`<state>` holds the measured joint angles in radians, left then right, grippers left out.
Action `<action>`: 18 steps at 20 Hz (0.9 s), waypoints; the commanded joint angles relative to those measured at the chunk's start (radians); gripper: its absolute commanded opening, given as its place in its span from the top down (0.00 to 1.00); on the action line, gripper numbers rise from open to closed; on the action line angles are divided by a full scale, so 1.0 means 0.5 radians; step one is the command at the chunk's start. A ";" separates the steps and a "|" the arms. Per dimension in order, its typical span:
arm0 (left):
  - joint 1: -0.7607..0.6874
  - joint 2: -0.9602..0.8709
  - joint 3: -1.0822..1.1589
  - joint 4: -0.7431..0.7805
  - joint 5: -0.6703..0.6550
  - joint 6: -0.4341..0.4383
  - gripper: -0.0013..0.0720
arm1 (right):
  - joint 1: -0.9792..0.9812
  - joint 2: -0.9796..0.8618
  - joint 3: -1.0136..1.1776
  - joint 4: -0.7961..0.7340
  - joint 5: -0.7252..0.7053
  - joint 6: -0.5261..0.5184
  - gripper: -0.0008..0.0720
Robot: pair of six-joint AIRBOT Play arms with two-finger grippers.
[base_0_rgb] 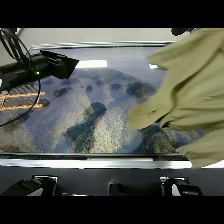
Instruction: Fold the clothes and pants, and hang the long-sleeved shirts on hangers.
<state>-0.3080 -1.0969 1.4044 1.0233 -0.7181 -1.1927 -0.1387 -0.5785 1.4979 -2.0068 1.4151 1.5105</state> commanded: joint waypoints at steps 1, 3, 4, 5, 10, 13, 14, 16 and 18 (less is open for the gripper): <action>0.002 0.002 0.002 0.000 0.002 -0.048 0.16 | -0.001 0.053 0.005 -0.662 0.121 0.406 0.94; 0.002 0.002 0.002 0.001 0.002 -0.048 0.16 | -0.001 0.053 0.005 -0.850 0.152 0.684 0.94; 0.002 0.000 0.002 0.001 0.002 -0.047 0.16 | -0.001 0.039 0.006 -0.964 0.185 0.800 0.94; 0.002 -0.002 0.002 0.001 0.002 -0.047 0.16 | -0.001 0.014 0.005 -1.079 0.213 0.862 0.94; 0.002 -0.018 -0.005 0.002 0.003 -0.047 0.16 | -0.001 -0.263 0.006 -1.495 0.115 0.957 0.94; 0.002 -0.021 -0.005 0.002 0.002 -0.045 0.16 | -0.003 -0.432 0.042 -1.706 -0.023 1.324 0.94; 0.002 -0.024 -0.005 0.017 0.002 -0.043 0.16 | -0.003 -0.481 0.065 -1.740 -0.061 1.396 0.94; 0.002 -0.025 -0.007 0.041 0.003 -0.040 0.16 | -0.003 -0.595 0.134 -1.853 -0.105 1.449 0.94; 0.002 -0.025 -0.007 0.066 0.002 -0.040 0.16 | -0.004 -0.696 0.214 -2.002 -0.192 1.508 0.94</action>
<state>-0.3080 -1.1088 1.4014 1.0393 -0.7166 -1.2148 -0.1398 -0.8555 1.5608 -2.8803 1.3800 2.1826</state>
